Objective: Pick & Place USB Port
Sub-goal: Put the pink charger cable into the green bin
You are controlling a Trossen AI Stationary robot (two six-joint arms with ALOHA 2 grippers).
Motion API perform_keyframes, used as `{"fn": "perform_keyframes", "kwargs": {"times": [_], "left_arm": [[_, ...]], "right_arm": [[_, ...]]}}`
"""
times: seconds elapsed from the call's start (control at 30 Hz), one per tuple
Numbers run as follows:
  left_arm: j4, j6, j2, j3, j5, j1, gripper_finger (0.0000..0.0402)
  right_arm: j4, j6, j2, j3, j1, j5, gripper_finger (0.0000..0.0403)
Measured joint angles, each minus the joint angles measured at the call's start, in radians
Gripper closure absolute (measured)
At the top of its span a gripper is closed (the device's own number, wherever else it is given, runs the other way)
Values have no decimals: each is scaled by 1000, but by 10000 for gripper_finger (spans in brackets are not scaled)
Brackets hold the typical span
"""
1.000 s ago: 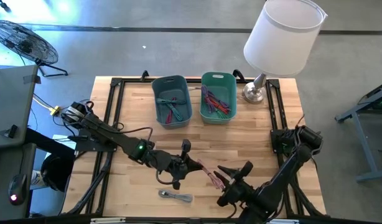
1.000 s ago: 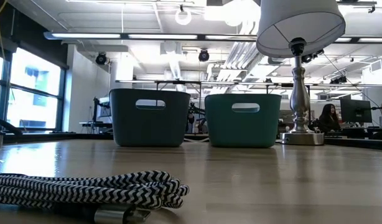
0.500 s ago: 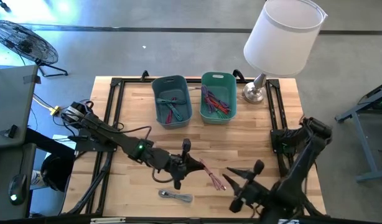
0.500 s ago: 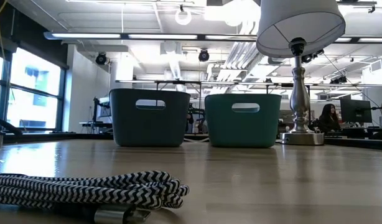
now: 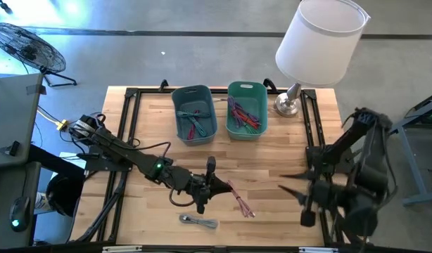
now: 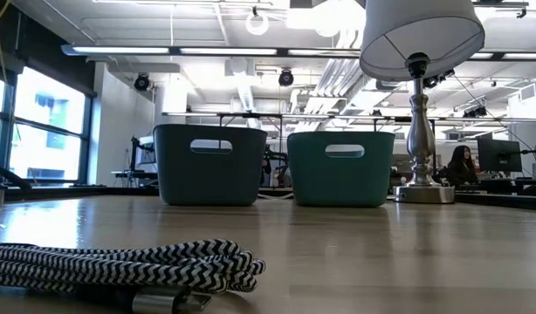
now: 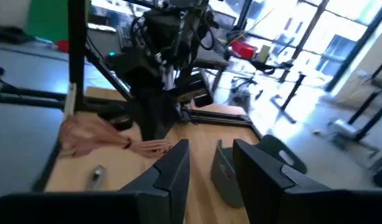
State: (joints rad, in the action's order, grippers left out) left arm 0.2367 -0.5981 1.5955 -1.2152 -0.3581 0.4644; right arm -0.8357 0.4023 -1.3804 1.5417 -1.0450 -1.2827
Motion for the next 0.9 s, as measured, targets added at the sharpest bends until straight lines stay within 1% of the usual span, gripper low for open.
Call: {"fn": "perform_keyframes", "kwargs": {"times": [0.1,0.17,0.27,0.37,0.47,0.53,0.57,0.63,0.77,0.9], "left_arm": [[0,0,0,0,0,0,402],[0,-5,0,0,-7,0,402],[1,-24,0,0,-27,0,402],[6,-32,-7,1,-31,0,402],[49,-57,-17,2,-41,0,402],[68,-78,-24,2,-36,0,401],[87,-79,-25,2,-22,0,402],[102,-81,-30,1,-13,0,402],[117,-86,-35,1,8,0,402],[112,-86,-35,1,8,0,401]], "right_arm": [[18,-3,53,-9,30,42,288],[48,-31,85,-42,54,84,288],[168,-115,127,-119,105,211,288],[414,-263,173,-247,152,352,288],[694,-449,208,-398,186,536,288],[880,-541,218,-493,205,614,288],[950,-587,222,-536,213,634,288],[1054,-670,225,-609,225,641,288],[1171,-798,220,-728,257,651,288],[1306,-892,208,-801,291,667,288]]}}
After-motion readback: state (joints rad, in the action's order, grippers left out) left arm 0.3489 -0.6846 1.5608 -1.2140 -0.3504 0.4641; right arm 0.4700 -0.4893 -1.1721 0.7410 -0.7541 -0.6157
